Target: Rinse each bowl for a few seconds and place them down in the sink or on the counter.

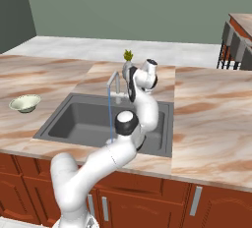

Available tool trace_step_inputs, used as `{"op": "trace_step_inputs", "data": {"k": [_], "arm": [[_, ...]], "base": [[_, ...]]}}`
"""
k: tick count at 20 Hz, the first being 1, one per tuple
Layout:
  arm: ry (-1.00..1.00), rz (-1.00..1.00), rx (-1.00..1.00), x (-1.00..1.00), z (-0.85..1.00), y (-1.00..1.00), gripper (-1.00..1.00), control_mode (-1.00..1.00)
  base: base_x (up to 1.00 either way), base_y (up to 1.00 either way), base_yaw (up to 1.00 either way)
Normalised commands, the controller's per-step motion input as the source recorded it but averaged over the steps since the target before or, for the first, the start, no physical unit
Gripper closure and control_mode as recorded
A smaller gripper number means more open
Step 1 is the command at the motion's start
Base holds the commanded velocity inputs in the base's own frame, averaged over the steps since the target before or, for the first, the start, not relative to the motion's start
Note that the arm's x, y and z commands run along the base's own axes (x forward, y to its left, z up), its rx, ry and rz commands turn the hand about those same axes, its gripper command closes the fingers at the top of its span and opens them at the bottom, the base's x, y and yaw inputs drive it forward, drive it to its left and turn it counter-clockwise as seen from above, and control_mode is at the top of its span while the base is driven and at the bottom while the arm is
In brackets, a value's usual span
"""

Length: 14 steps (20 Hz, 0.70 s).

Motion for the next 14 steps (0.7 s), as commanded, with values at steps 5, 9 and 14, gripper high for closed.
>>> {"op": "trace_step_inputs", "data": {"k": [5,9,14], "arm": [[0.24,-0.06,0.14,-0.58,0.41,-0.69,1.00,-1.00],[0.16,-0.04,0.13,-0.58,0.63,-0.56,1.00,-1.00],[0.07,-0.03,0.10,-0.64,0.71,-0.38,1.00,-1.00]], "base": [[0.00,0.00,0.00],[0.00,0.00,0.00],[0.00,0.00,0.00]]}}
